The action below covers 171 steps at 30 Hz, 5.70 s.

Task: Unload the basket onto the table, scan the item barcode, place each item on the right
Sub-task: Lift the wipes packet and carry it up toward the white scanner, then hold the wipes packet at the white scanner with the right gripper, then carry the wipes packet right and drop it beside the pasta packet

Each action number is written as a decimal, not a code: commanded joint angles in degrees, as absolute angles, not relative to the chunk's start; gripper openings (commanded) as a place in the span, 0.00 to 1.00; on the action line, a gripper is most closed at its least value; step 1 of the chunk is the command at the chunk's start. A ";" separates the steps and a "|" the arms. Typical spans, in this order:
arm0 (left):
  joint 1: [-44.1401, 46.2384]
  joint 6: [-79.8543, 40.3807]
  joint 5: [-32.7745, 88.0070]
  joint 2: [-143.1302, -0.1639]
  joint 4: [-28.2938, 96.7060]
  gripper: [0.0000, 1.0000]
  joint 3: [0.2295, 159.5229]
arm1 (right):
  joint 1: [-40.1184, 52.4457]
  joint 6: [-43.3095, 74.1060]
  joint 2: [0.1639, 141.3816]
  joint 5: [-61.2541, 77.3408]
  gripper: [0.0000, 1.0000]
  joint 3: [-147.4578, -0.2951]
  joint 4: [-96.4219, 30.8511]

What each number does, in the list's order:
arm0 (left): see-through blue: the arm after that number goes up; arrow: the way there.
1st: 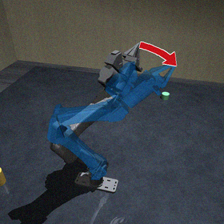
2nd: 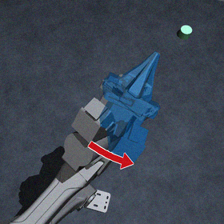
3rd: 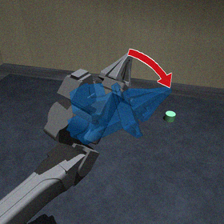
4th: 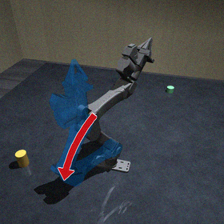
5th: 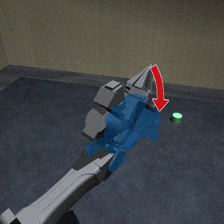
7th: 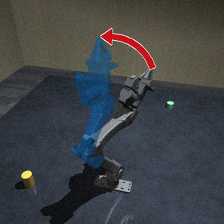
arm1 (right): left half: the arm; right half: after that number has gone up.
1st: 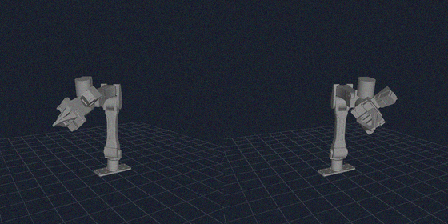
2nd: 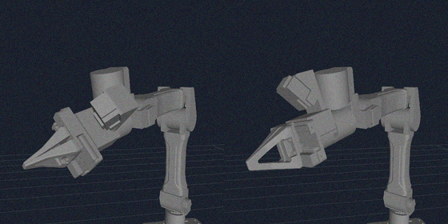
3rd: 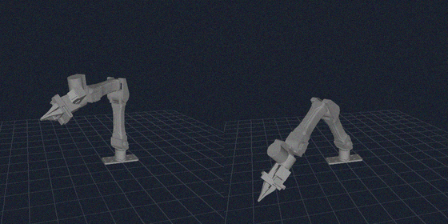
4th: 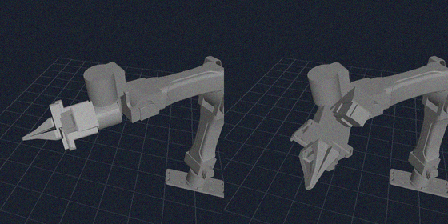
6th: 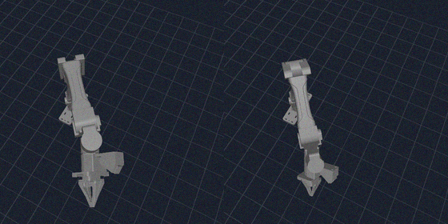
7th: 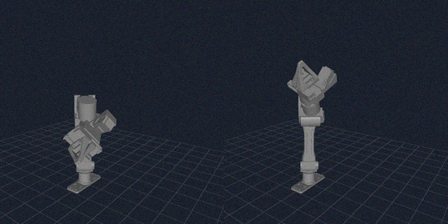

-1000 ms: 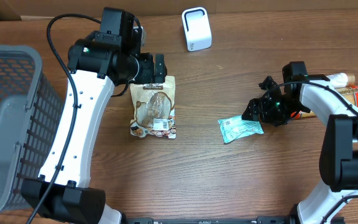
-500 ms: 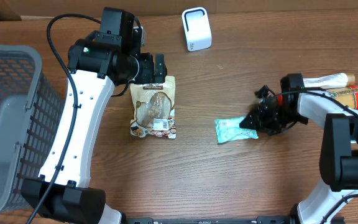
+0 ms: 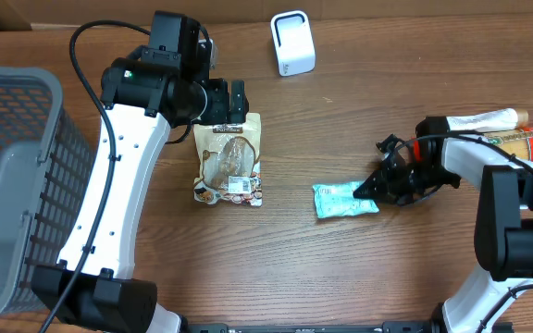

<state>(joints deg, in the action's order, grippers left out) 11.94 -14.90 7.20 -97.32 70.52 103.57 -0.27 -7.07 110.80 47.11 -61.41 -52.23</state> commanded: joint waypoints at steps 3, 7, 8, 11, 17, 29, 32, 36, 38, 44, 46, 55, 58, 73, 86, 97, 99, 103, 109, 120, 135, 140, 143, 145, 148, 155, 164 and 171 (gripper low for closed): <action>11.79 -15.46 6.85 -97.82 70.43 1.00 103.88 | 0.14 -7.33 101.60 52.05 0.04 -69.52 -56.84; 11.79 -15.44 6.85 -97.82 70.43 1.00 103.88 | 0.91 -4.82 93.73 51.31 0.04 -72.77 -58.00; 11.79 -15.44 6.85 -97.82 70.43 1.00 103.88 | 1.02 -3.57 91.70 50.59 0.04 -73.43 -57.98; 11.79 -15.46 6.85 -97.82 70.43 1.00 103.88 | 1.13 -0.27 85.27 48.47 0.04 -75.55 -57.82; 11.79 -15.44 6.85 -97.82 70.43 1.00 103.88 | 1.13 4.71 73.30 46.52 0.04 -76.82 -57.56; 11.79 -15.46 6.85 -97.82 70.41 0.99 103.88 | 2.46 11.60 64.95 48.21 0.04 -79.24 -58.52; 11.79 -15.44 6.85 -97.82 70.43 1.00 103.88 | 4.14 13.37 65.67 48.10 0.04 -80.88 -58.81; 11.79 -15.44 6.85 -97.82 70.43 1.00 103.88 | 6.68 13.76 67.24 48.07 0.03 -82.76 -59.20; 11.79 -15.44 6.85 -97.82 70.43 1.00 103.88 | 7.51 13.76 68.18 48.07 0.04 -83.55 -59.59; 11.79 -15.46 6.85 -97.82 70.43 1.00 103.88 | 8.10 13.76 69.30 48.07 0.04 -84.14 -59.68; 11.79 -15.44 6.85 -97.82 70.43 1.00 103.88 | 8.10 13.78 69.47 48.05 0.04 -84.40 -59.70; 11.79 -15.44 6.85 -97.82 70.43 1.00 103.88 | 12.82 14.79 77.03 33.56 0.04 -95.02 -63.79; 11.79 -15.44 6.85 -97.82 70.43 1.00 103.88 | 16.88 14.81 82.59 18.15 0.04 -99.50 -64.82; 11.79 -15.46 6.85 -97.82 70.43 1.00 103.88 | 24.43 -20.56 106.26 -20.16 0.04 -100.88 -36.71; 11.79 -15.46 6.85 -97.82 70.43 0.99 103.88 | 24.43 -44.80 119.52 -22.50 0.04 -100.88 -2.87; 11.79 -15.46 6.85 -97.82 70.43 0.99 103.88 | 24.43 -60.49 129.34 -22.52 0.04 -100.88 14.59; 11.79 -15.44 6.85 -97.82 70.43 1.00 103.88 | 24.43 -61.21 129.99 -22.65 0.04 -100.88 14.87; 11.79 -15.46 6.85 -97.82 70.43 1.00 103.88 | 24.43 -61.21 130.32 -22.94 0.04 -100.88 14.96; 11.79 -15.44 6.85 -97.82 70.43 1.00 103.88 | 24.43 -61.19 130.32 -22.94 0.04 -100.88 14.94; 11.79 -15.44 6.85 -97.82 70.43 1.00 103.88 | 24.43 -61.21 130.32 -22.94 0.04 -100.88 14.94; 11.79 -15.46 6.85 -97.82 70.43 1.00 103.88 | 24.32 -48.23 120.53 -22.94 0.04 -100.90 5.50; 11.79 -15.44 6.85 -97.82 70.43 1.00 103.88 | 24.25 -30.59 110.15 -22.79 0.04 -100.90 -7.53; 11.79 -15.44 6.85 -97.82 70.43 1.00 103.88 | 23.64 -19.53 102.56 -18.15 0.04 -100.90 -19.11; 11.79 -15.46 6.85 -97.82 70.43 0.99 103.88 | 22.37 -13.43 97.23 -10.98 0.04 -100.90 -28.38; 11.79 -15.46 6.85 -97.82 70.43 0.99 103.88 | 18.48 -6.57 90.37 2.24 0.04 -100.90 -41.41; 11.79 -15.44 6.85 -97.82 70.43 1.00 103.88 | -0.08 -2.28 82.94 16.88 0.04 -100.88 -67.02; 11.81 -15.44 6.85 -97.82 70.43 0.99 103.88 | -22.55 -3.01 88.95 19.31 0.04 -91.46 -69.25; 11.79 -15.44 6.85 -97.82 70.41 1.00 103.88 | -29.71 -2.98 95.35 23.68 0.04 -83.72 -61.14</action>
